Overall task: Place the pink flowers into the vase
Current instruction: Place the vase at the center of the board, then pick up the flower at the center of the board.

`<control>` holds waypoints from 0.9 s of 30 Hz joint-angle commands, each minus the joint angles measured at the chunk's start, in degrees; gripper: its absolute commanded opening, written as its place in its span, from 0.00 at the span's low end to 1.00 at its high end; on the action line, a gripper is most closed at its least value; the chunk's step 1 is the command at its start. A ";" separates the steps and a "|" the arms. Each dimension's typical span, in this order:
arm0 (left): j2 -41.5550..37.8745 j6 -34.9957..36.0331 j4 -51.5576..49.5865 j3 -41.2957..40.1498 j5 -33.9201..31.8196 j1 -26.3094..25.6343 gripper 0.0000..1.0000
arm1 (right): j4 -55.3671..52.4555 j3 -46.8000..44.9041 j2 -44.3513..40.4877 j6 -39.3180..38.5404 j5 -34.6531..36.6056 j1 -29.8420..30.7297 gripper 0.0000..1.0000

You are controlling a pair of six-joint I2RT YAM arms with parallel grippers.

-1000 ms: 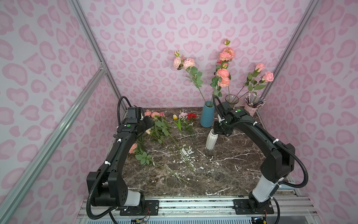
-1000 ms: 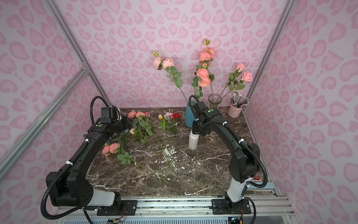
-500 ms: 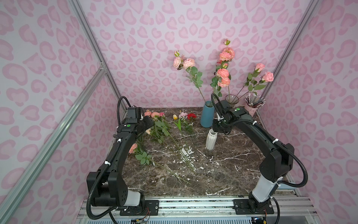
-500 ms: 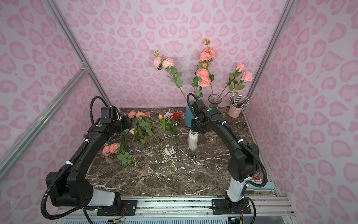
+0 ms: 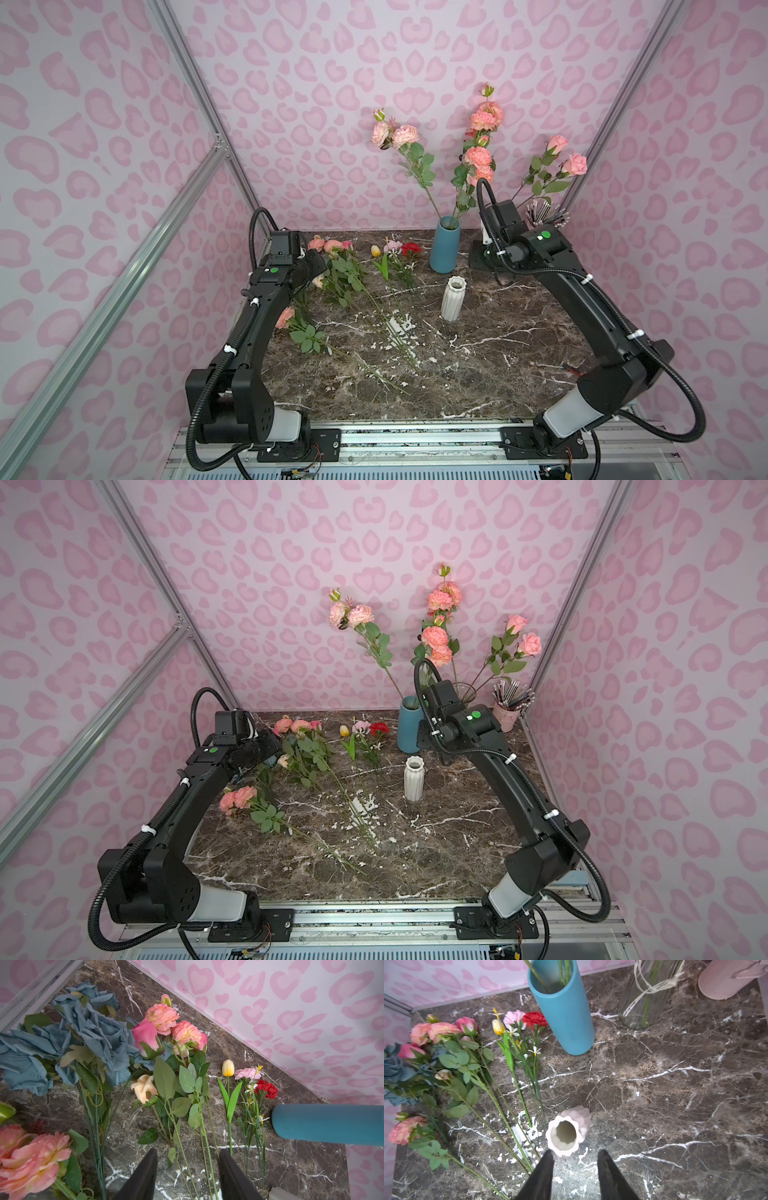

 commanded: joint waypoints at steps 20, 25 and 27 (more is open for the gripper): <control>2.73 -1.50 -0.31 3.56 -3.64 -3.62 0.46 | 32.35 -33.00 -19.21 0.89 13.77 4.24 0.39; 2.83 -5.29 -1.04 2.33 -4.71 -6.07 0.46 | 35.97 -38.67 -21.11 1.99 11.48 4.28 0.39; 4.01 -6.69 -0.83 2.55 -5.59 -7.83 0.46 | 37.18 -40.28 -21.80 1.84 10.52 4.27 0.39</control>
